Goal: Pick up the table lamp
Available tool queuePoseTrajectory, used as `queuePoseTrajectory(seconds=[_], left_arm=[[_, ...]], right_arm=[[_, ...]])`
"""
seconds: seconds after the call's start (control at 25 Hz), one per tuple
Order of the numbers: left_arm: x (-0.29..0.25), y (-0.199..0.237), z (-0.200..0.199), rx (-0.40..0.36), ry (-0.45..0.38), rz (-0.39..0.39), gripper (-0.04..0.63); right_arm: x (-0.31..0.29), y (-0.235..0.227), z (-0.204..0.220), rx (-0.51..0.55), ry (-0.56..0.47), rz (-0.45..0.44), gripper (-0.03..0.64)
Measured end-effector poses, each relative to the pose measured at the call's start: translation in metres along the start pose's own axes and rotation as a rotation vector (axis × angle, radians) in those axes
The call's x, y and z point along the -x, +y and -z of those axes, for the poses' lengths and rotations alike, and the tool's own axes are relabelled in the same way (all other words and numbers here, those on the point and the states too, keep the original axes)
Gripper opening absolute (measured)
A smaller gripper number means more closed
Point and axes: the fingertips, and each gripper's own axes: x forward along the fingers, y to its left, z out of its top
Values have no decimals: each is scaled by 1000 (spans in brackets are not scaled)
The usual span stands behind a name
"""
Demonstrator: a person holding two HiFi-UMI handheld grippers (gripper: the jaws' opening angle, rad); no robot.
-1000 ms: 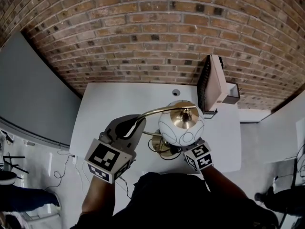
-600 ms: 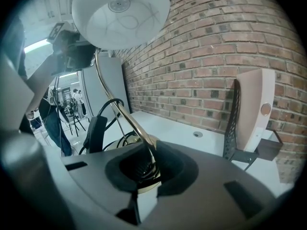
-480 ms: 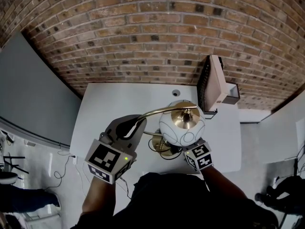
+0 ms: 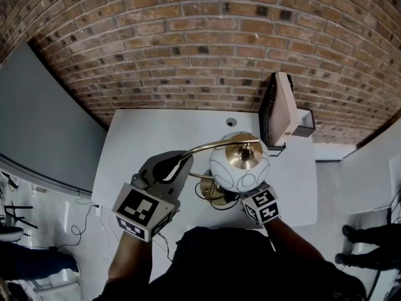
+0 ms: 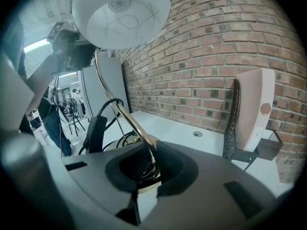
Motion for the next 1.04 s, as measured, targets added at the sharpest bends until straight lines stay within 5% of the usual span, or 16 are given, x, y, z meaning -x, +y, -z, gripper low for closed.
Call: queuePoseTrajectory(seconds=[1.04], left_arm=[[-1, 3, 2, -11, -4, 8, 18]], right_arm=[[-5, -1, -1, -1, 4, 6, 44]])
